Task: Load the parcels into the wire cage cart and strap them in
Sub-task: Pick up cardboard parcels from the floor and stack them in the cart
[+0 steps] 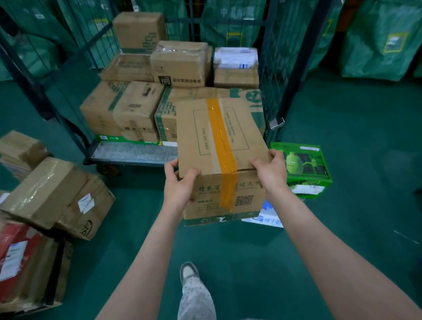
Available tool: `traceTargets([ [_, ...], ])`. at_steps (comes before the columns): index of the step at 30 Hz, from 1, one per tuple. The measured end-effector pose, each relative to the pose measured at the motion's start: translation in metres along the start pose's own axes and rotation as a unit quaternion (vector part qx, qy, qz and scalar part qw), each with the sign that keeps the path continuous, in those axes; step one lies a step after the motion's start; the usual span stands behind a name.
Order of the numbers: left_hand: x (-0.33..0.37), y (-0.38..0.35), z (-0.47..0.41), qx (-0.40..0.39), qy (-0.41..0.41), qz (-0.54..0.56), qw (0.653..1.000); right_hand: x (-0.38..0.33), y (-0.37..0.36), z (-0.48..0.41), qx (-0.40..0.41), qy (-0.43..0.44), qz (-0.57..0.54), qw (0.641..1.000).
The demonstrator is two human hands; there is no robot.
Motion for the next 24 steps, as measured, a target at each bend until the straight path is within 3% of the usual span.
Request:
traceTargets([
  [12,0.066,0.043,-0.184,-0.006,-0.02,-0.019,1.0,-0.088,-0.126,-0.111,0.032,-0.011,-0.029,0.999],
  [24,0.11,0.063,-0.303,0.0,-0.037,-0.015,0.999,-0.144,-0.208,-0.194,0.037,-0.015,-0.016,0.999],
])
Point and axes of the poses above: each hand's wrist, its own z-axis away from the middle knuckle, its own y-axis out of the back of the hand, x = y × z, the point moved 2 cm from there along -z, towards the middle knuckle, and after that the axes turned 1 degree about z, right-handed, at the moved point
